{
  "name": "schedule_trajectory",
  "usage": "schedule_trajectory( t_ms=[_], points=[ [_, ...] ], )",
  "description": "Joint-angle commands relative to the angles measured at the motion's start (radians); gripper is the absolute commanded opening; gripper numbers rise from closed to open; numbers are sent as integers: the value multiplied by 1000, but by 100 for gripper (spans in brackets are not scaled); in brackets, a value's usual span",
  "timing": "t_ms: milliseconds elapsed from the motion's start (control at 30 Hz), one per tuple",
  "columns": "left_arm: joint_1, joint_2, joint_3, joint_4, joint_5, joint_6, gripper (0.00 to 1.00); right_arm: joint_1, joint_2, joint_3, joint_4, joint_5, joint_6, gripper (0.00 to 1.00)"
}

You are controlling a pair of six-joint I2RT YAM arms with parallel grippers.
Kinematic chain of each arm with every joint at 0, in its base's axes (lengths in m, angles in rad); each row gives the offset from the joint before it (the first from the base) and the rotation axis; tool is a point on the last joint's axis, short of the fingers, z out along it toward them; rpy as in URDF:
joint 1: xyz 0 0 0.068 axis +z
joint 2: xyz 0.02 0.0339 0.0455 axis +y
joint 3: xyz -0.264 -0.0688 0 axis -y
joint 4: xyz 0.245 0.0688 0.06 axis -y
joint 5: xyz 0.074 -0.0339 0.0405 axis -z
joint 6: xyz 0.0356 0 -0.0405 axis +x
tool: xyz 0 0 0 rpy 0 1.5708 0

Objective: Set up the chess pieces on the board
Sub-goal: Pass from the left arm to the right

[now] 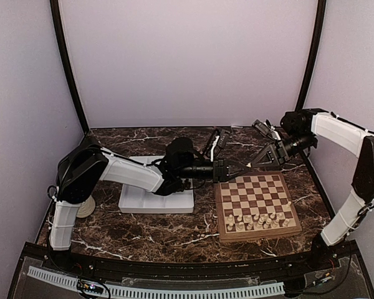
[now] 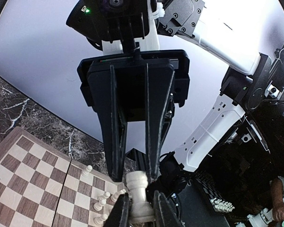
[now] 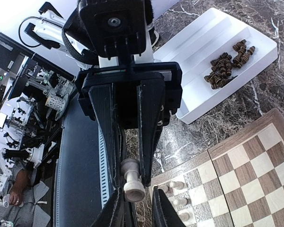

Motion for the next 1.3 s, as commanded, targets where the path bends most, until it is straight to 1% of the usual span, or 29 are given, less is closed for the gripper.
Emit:
schedule_trajectory(
  t_ms=[0,500,767,833,900,933,967,1033,1067,1100,1133,1267],
  points=[
    [-5,-58,21,10,11,19,12,10,15,13,-55,-29,-51,21],
    [-8,-46,38,-1,17,10,12,25,23,28,-60,-49,-53,19],
    [-8,-41,45,-9,21,9,12,26,26,47,-60,-55,-55,9],
    [-8,-41,44,-14,20,8,14,24,24,56,-62,-45,-58,7],
    [-8,-42,43,-25,13,8,20,24,20,63,-64,-32,-62,6],
    [-8,-43,42,-33,7,8,30,22,16,67,-64,-22,-62,6],
    [-8,-47,36,-37,-8,11,35,20,13,71,-63,-12,-61,5],
    [-9,-60,18,-45,-30,23,57,8,4,81,-65,9,-60,5],
    [-8,-66,5,-51,-36,30,83,-3,0,87,-70,21,-63,5],
    [-6,-80,-2,-57,-50,46,91,-18,-6,93,-75,37,-67,5],
    [-5,-89,-17,-74,-56,55,97,-34,-11,97,-79,57,-73,5],
    [8,-152,-71,-123,-90,117,99,-108,-37,118,-129,168,-134,5]
  ],
)
